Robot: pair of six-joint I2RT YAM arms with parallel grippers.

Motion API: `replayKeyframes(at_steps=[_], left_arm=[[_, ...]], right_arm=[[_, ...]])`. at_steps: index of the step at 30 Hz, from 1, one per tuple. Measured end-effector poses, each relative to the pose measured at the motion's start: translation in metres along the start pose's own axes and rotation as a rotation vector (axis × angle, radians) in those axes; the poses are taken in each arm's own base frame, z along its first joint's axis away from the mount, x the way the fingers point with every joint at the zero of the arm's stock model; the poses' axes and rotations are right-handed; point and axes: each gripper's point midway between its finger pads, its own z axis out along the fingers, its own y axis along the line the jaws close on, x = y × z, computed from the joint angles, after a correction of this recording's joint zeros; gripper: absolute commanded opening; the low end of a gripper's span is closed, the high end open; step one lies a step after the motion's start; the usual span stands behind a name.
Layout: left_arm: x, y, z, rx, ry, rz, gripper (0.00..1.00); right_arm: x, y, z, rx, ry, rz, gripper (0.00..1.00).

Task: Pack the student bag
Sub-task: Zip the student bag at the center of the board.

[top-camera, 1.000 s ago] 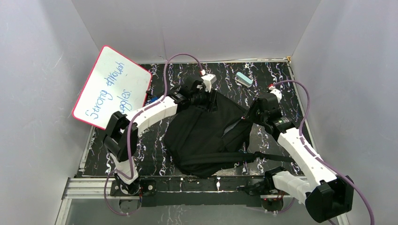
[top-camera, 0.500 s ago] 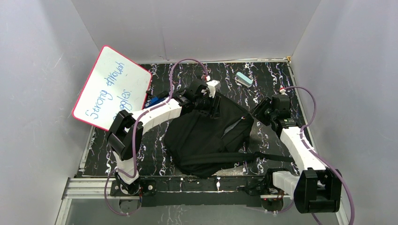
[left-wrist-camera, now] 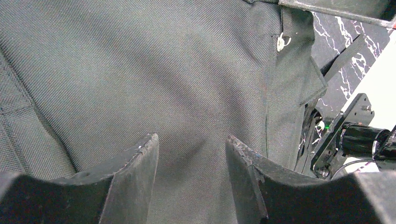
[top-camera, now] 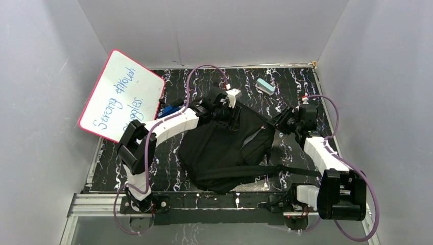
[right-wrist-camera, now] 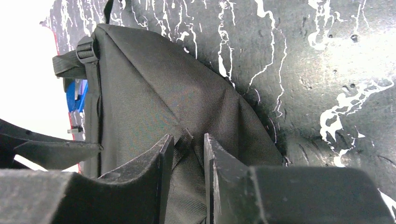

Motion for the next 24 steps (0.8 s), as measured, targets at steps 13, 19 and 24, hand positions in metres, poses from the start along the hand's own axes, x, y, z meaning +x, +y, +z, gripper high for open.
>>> replayKeyframes(at_steps=[13, 19, 24], left_arm=[[0.011, 0.008, 0.012, -0.016, 0.041, 0.0, 0.53], [0.011, 0.009, 0.012, -0.018, 0.041, 0.005, 0.53], [0.011, 0.009, 0.012, -0.019, 0.042, 0.006, 0.53]], right_arm=[[0.0, 0.005, 0.001, -0.049, -0.006, -0.033, 0.48], [0.002, 0.002, 0.007, -0.047, 0.01, -0.029, 0.48], [0.005, 0.002, 0.011, -0.065, 0.027, -0.035, 0.46]])
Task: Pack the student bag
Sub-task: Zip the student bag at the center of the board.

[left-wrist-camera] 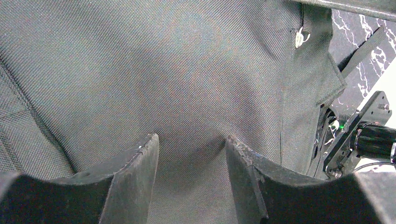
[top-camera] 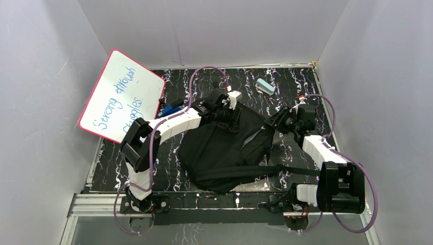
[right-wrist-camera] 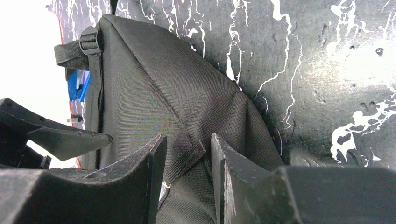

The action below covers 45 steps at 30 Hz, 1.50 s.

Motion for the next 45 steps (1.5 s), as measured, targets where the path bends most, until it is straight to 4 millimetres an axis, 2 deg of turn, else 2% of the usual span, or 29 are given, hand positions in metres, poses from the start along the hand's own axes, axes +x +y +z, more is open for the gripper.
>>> replayKeyframes(at_steps=[8, 16, 26, 45], left_arm=[[0.001, 0.001, 0.0, -0.005, 0.003, 0.003, 0.53], [0.0, 0.002, 0.0, -0.008, 0.003, 0.004, 0.53], [0.0, 0.002, 0.001, -0.009, 0.004, 0.004, 0.53], [-0.01, 0.0, 0.005, -0.008, 0.002, 0.005, 0.53]], right_arm=[[0.001, 0.0, 0.001, -0.017, 0.008, -0.051, 0.26], [0.0, -0.001, 0.0, -0.018, 0.004, -0.092, 0.14], [-0.011, 0.003, -0.009, -0.03, -0.041, -0.16, 0.01], [-0.018, 0.017, -0.02, -0.076, -0.062, -0.271, 0.03]])
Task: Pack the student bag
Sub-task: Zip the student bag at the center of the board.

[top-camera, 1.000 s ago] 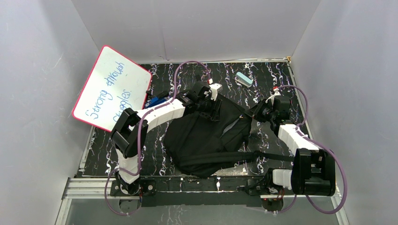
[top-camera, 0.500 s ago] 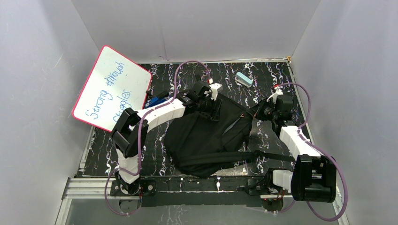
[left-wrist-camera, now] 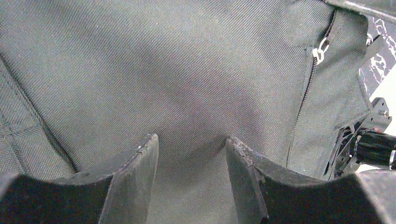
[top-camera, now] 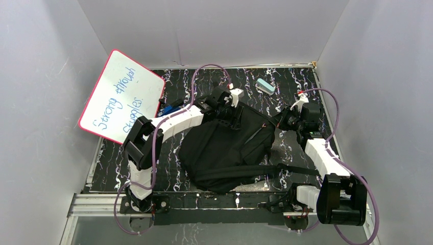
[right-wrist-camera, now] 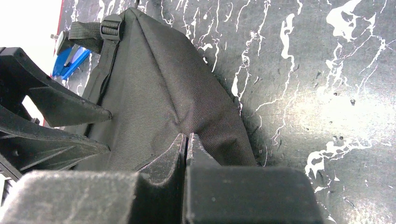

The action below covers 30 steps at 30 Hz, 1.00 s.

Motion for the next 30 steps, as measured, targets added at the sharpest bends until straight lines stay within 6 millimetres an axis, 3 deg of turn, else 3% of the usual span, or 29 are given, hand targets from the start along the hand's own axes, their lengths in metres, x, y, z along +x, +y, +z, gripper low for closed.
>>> replayKeyframes(at_steps=[15, 23, 30], left_arm=[[-0.042, -0.012, 0.019, 0.045, -0.056, -0.007, 0.53], [-0.034, -0.012, 0.044, 0.085, -0.029, -0.044, 0.53], [-0.036, -0.016, 0.048, 0.101, -0.043, -0.048, 0.53]], right_arm=[[0.002, 0.019, 0.006, -0.009, -0.117, -0.301, 0.04], [0.008, 0.027, 0.004, -0.024, -0.196, -0.476, 0.1], [0.006, 0.033, 0.004, -0.036, -0.217, -0.519, 0.08]])
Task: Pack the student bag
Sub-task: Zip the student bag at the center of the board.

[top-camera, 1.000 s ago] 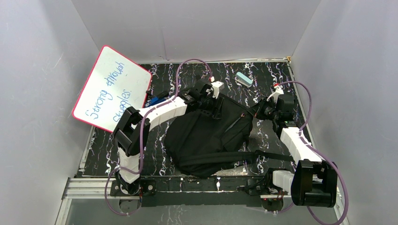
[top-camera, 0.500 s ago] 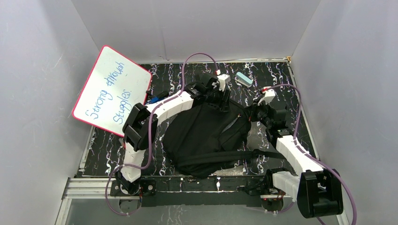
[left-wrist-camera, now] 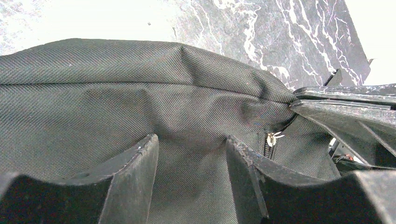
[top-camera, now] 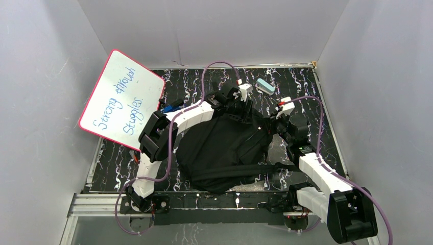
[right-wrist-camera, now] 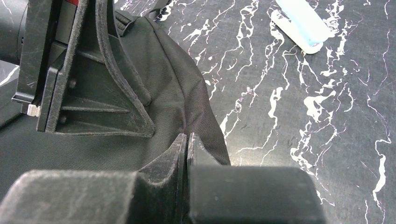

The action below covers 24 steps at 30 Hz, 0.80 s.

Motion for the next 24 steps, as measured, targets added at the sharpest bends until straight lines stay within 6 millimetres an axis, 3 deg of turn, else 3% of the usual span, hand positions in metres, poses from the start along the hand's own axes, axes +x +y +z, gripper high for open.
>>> replayKeyframes(at_steps=[4, 7, 8, 12, 14, 16, 18, 24], left_arm=[[0.001, 0.0, 0.002, 0.004, -0.005, -0.001, 0.53], [0.001, -0.001, 0.002, 0.008, -0.007, -0.001, 0.53], [0.001, -0.002, 0.002, 0.012, -0.007, 0.001, 0.53], [0.002, -0.003, 0.004, 0.015, -0.01, 0.006, 0.53], [0.002, -0.003, 0.004, 0.016, -0.011, 0.006, 0.53], [0.002, -0.003, 0.004, 0.016, -0.011, 0.006, 0.53], [0.002, -0.002, 0.004, 0.016, -0.012, 0.006, 0.53], [0.003, -0.002, 0.005, 0.016, -0.013, 0.008, 0.53]], right_arm=[[0.0, 0.001, 0.0, -0.004, -0.001, -0.001, 0.22], [-0.005, 0.003, 0.001, -0.019, -0.02, -0.006, 0.26], [-0.009, 0.006, 0.001, -0.031, -0.036, -0.011, 0.25], [-0.015, 0.013, 0.002, -0.063, -0.06, -0.018, 0.03], [-0.016, 0.014, 0.002, -0.068, -0.062, -0.014, 0.0], [-0.016, 0.015, 0.003, -0.069, -0.061, -0.009, 0.08], [-0.014, 0.015, 0.003, -0.067, -0.054, 0.002, 0.23], [-0.011, 0.005, 0.008, 0.008, 0.056, 0.094, 0.29]])
